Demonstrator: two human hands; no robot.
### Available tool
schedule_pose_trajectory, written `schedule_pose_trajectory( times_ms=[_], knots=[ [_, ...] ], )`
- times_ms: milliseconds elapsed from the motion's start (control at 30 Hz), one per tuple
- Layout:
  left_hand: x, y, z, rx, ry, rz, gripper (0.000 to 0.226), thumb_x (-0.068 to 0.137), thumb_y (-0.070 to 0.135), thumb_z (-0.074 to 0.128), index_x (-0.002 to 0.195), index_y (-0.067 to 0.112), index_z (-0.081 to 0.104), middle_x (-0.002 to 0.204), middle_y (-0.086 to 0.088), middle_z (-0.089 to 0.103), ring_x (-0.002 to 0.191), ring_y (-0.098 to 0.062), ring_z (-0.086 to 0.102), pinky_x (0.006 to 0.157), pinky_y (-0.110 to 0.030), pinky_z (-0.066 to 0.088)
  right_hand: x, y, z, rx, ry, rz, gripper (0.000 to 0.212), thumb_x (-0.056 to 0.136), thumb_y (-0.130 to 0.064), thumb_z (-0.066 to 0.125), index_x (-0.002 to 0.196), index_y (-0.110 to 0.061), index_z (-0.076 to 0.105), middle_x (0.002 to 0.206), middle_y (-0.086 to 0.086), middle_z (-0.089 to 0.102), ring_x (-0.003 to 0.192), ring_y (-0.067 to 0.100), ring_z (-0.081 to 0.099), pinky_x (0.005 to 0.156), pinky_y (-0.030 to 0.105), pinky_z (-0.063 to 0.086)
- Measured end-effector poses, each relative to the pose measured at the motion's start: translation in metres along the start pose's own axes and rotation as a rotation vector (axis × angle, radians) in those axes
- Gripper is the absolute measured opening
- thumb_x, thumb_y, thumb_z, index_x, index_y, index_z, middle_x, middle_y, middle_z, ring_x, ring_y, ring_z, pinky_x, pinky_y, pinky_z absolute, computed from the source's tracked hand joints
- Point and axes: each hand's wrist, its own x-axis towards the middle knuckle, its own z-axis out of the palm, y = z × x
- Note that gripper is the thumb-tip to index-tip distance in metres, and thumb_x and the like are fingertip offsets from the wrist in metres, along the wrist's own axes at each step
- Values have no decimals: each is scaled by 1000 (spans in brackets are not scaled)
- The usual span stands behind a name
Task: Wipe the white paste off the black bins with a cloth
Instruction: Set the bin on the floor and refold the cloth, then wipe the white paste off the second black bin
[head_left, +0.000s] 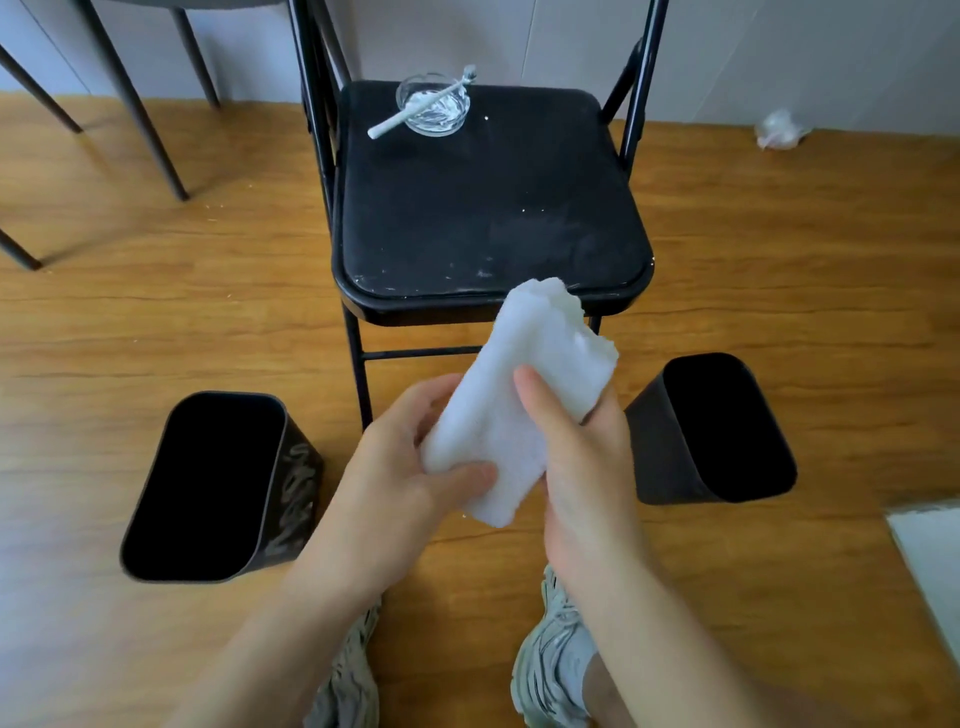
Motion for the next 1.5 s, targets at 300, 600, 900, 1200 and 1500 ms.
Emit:
schedule_pose_trajectory(
  times_ms=[300,600,900,1200,1500],
  knots=[
    [-3,0,12,-18,41,23,35,88,35,69,118,23,56,99,-4,74,88,-18,72,67,-29,58,-2,0,0,-193,13,-151,40,80,-20,72,115,-28,55,95,-14,67,86,6,67,66,24,55],
    [-6,-3,16,5,23,91,29,91,26,64,119,24,56,100,4,74,92,-13,71,74,-30,58,2,-9,-13,13,-194,370,38,71,-52,67,95,-23,71,88,3,74,78,22,72,62,38,59],
    [34,-37,-68,295,326,-122,31,102,40,45,114,18,63,96,0,74,92,-17,70,82,-35,54,15,7,10,-461,13,-360,25,90,-33,61,105,-18,48,86,-17,59,76,-10,58,57,8,44],
    [35,-211,-190,1034,211,-761,51,99,36,52,135,0,46,124,-23,59,108,-39,59,84,-40,49,34,14,8,-605,77,-338,25,85,-36,66,101,-17,59,88,-11,64,77,-1,61,58,11,46],
    [45,-251,-154,512,458,-735,79,85,73,45,126,8,62,119,-19,66,107,-39,62,98,-45,47,34,20,13,-581,-51,-243,16,85,-34,66,89,-19,63,78,-6,66,73,4,62,59,22,51]
  ],
)
